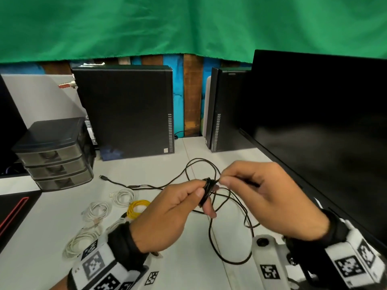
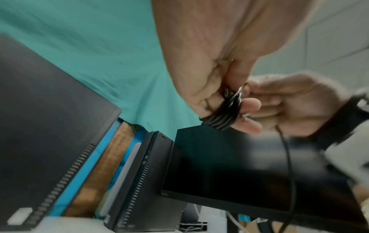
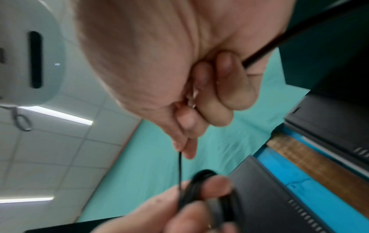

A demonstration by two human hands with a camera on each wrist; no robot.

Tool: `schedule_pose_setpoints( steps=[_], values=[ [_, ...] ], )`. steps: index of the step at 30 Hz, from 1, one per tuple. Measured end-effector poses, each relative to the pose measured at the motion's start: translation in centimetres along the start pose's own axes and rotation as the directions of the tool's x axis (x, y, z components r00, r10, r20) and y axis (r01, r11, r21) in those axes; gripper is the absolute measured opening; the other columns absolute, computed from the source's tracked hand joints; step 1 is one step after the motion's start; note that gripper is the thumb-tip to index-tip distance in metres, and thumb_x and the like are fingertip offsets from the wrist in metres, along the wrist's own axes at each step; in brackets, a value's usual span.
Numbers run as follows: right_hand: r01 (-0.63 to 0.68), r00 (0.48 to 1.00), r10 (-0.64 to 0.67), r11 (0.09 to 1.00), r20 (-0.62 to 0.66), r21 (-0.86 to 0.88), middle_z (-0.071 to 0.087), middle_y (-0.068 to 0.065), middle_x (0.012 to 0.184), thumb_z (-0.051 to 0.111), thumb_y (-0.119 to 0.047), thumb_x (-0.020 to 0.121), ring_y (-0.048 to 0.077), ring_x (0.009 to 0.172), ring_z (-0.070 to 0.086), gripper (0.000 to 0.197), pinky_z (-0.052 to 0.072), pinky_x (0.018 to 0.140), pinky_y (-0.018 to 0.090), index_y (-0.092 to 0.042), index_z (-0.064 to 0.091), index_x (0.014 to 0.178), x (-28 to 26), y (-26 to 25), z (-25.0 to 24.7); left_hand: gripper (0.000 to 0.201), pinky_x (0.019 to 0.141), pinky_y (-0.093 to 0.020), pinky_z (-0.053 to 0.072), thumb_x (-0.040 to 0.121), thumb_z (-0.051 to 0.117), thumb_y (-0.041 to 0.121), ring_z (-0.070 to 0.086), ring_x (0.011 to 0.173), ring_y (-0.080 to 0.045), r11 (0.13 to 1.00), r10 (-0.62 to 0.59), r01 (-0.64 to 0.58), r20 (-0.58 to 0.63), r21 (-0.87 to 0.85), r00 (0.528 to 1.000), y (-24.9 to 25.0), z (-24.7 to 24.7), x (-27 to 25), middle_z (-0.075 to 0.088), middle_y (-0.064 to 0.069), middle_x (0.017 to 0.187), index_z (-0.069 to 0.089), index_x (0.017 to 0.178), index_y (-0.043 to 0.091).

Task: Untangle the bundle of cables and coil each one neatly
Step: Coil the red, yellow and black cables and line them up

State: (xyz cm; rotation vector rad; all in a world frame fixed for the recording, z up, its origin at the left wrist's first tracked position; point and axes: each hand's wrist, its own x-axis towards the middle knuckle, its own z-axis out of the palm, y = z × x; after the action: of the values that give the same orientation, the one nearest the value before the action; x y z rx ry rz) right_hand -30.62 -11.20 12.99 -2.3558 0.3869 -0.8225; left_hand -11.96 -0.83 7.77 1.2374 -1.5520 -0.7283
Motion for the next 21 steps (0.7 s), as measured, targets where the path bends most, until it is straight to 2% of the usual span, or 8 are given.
schedule_pose_setpoints(
  steps=[2, 4, 7, 9, 12, 15, 18, 21],
  values=[
    [-0.004, 0.992, 0.014, 0.997, -0.128, 0.076, 0.068, 0.003, 0.071, 0.067, -0.021, 0.093, 0.025, 0.065, 0.061, 0.011, 0.052, 0.062, 0.038, -0.021, 0.075, 0.085, 0.6, 1.4, 0.0, 0.035, 0.097, -0.028, 0.047, 0.102, 0.037, 0.022, 0.071, 0.087, -0.021, 0.976, -0.024, 0.038, 0.065, -0.216, 0.998, 0.5, -0.1, -0.1, 0.069, 0.003, 0.078, 0.068, 0.107, 0.005],
    [-0.02, 0.986, 0.041, 0.992, -0.164, 0.126, 0.071, -0.002, 0.075, 0.066, -0.023, 0.091, 0.019, 0.069, 0.064, 0.011, 0.052, 0.065, 0.031, -0.022, 0.077, 0.087, 1.2, 3.4, 0.6, 0.04, 0.092, -0.034, 0.051, 0.1, 0.039, 0.022, 0.07, 0.08, -0.026, 0.921, -0.04, 0.073, 0.092, -0.384, 0.995, 1.0, -0.4, 0.0, 0.063, 0.002, 0.074, 0.065, 0.119, -0.001],
    [-0.151, 0.986, 0.161, 0.972, -0.039, 0.177, 0.065, -0.017, 0.068, 0.061, -0.027, 0.095, 0.003, 0.062, 0.055, 0.019, 0.043, 0.065, 0.021, -0.022, 0.079, 0.096, 1.4, 5.6, 2.1, 0.042, 0.096, -0.039, 0.053, 0.097, 0.041, 0.023, 0.07, 0.082, -0.028, 0.833, -0.036, 0.018, -0.021, -0.553, 0.999, 1.9, -1.1, 0.3, 0.061, -0.003, 0.073, 0.068, 0.118, -0.001],
    [-0.232, 0.968, 0.223, 0.97, 0.115, 0.075, 0.069, -0.025, 0.079, 0.057, -0.031, 0.099, -0.004, 0.073, 0.063, 0.021, 0.049, 0.074, 0.021, -0.026, 0.077, 0.102, 1.1, 6.5, 3.8, 0.041, 0.093, -0.034, 0.053, 0.096, 0.041, 0.022, 0.071, 0.089, -0.029, 0.799, -0.052, -0.053, -0.156, -0.599, 0.986, 2.2, -1.7, 0.5, 0.064, -0.005, 0.076, 0.068, 0.116, -0.002],
    [-0.23, 0.912, 0.226, 0.973, 0.343, -0.03, 0.074, -0.017, 0.098, 0.053, -0.043, 0.1, -0.002, 0.086, 0.066, 0.027, 0.056, 0.09, 0.039, -0.029, 0.075, 0.109, 0.4, 5.7, 6.2, 0.036, 0.101, -0.037, 0.046, 0.096, 0.04, 0.026, 0.07, 0.105, -0.03, 0.883, -0.037, -0.139, -0.361, -0.449, 0.932, 1.3, -3.0, 1.1, 0.072, 0.0, 0.087, 0.068, 0.103, 0.004],
    [-0.093, 0.881, 0.111, 0.994, 0.46, -0.06, 0.071, 0.003, 0.084, 0.048, -0.045, 0.102, 0.019, 0.073, 0.063, 0.035, 0.054, 0.076, 0.043, -0.019, 0.071, 0.105, -0.2, 2.6, 6.6, 0.038, 0.109, -0.039, 0.039, 0.101, 0.038, 0.032, 0.064, 0.119, -0.018, 0.996, 0.068, -0.087, -0.456, -0.02, 0.888, -0.7, -3.7, 1.4, 0.076, 0.005, 0.098, 0.068, 0.085, 0.015],
    [0.012, 0.931, 0.001, 0.999, 0.364, -0.034, 0.062, -0.002, 0.071, 0.048, -0.035, 0.104, 0.014, 0.063, 0.054, 0.028, 0.049, 0.064, 0.032, -0.017, 0.068, 0.098, -0.3, -0.5, 4.4, 0.036, 0.102, -0.029, 0.046, 0.103, 0.035, 0.036, 0.063, 0.114, -0.003, 0.939, 0.126, 0.0, -0.344, 0.344, 0.931, -2.3, -3.5, 0.9, 0.074, 0.013, 0.099, 0.064, 0.086, 0.024],
    [0.04, 0.995, -0.04, 0.999, 0.096, -0.001, 0.067, -0.002, 0.075, 0.052, -0.033, 0.102, 0.016, 0.066, 0.06, 0.021, 0.05, 0.063, 0.034, -0.025, 0.071, 0.096, 0.0, -0.3, 1.4, 0.04, 0.097, -0.039, 0.049, 0.103, 0.033, 0.042, 0.067, 0.102, -0.012, 0.944, 0.015, 0.032, -0.138, 0.327, 0.99, -2.2, -2.8, 0.4, 0.073, 0.009, 0.088, 0.064, 0.083, 0.026]
  ],
)
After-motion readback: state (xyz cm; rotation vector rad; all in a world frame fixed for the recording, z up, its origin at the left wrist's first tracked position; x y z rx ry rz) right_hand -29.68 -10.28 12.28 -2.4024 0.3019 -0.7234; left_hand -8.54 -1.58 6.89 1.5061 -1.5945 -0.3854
